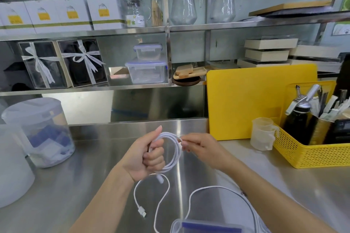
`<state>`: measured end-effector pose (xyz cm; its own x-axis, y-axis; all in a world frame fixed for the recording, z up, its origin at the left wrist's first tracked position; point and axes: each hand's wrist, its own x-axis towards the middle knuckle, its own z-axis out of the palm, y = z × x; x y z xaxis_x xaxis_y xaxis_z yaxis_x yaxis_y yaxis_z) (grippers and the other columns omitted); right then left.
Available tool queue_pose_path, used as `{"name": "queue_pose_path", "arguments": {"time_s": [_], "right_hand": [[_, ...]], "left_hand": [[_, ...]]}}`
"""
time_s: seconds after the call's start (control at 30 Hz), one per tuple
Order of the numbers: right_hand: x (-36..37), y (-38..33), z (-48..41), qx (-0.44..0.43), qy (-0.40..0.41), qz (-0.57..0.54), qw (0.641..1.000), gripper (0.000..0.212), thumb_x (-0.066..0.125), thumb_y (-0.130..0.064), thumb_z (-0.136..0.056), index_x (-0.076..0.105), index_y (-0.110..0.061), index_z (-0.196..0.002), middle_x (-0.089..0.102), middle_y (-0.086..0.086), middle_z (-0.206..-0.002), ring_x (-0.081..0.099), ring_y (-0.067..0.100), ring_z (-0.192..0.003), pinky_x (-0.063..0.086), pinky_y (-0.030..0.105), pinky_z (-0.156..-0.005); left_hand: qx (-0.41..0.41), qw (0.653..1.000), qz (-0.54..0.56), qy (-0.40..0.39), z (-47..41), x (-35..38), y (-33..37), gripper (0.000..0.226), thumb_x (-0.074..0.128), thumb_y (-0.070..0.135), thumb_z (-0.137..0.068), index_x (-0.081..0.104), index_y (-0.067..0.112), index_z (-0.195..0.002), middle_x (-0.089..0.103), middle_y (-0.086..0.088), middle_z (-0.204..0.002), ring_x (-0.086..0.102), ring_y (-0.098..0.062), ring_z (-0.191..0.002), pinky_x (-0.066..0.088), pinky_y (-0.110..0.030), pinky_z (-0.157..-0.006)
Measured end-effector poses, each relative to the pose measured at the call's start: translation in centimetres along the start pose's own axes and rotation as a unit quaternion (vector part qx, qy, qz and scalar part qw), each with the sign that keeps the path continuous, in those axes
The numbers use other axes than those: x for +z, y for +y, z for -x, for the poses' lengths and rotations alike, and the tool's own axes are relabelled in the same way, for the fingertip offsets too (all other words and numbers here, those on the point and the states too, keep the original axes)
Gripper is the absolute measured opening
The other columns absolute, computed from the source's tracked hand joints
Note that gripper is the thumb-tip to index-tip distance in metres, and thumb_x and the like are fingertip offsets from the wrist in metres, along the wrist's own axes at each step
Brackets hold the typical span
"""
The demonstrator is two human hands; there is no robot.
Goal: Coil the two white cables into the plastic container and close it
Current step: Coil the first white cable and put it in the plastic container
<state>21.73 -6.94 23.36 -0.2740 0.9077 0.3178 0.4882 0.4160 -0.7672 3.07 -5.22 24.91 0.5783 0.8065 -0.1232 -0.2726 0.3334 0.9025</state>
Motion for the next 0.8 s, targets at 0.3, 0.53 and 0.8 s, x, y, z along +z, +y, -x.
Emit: {"name": "queue_pose_path", "arguments": {"time_s": [0.3, 0.53, 0.8], "right_hand": [[2.4, -1.9, 0.7, 0.062, 0.052, -0.151, 0.985, 0.023, 0.046, -0.019, -0.095, 0.061, -0.020, -0.078, 0.060, -0.001, -0.070, 0.055, 0.010, -0.067, 0.047, 0.020, -0.065], [1.1, -0.5, 0.2, 0.155, 0.070, -0.038, 0.985, 0.026, 0.042, -0.019, -0.096, 0.056, -0.015, -0.075, 0.053, 0.000, -0.063, 0.052, 0.016, -0.062, 0.047, 0.033, -0.065], [1.6, -1.1, -0.2, 0.129, 0.012, 0.034, 0.991, 0.029, 0.040, -0.022, -0.097, 0.051, -0.020, -0.070, 0.050, -0.001, -0.064, 0.047, 0.013, -0.059, 0.040, 0.024, -0.056]], "left_hand": [[0.078, 0.974, 0.205, 0.058, -1.5, 1.2, -2.6, 0.048, 0.049, 0.036, -0.082, 0.034, 0.017, -0.041, 0.026, 0.003, -0.026, 0.009, -0.011, -0.029, 0.016, -0.019, -0.035], [0.056, 0.960, -0.235, 0.139, -1.5, 0.5, -1.4, 0.043, 0.042, 0.042, -0.094, 0.065, 0.006, -0.087, 0.065, -0.011, -0.080, 0.064, -0.020, -0.077, 0.050, -0.032, -0.078], [0.062, 0.880, -0.467, 0.066, -1.9, 1.2, 0.0, 0.047, 0.040, 0.037, -0.096, 0.060, -0.006, -0.093, 0.053, 0.004, -0.061, 0.053, -0.012, -0.059, 0.045, -0.029, -0.070]]}}
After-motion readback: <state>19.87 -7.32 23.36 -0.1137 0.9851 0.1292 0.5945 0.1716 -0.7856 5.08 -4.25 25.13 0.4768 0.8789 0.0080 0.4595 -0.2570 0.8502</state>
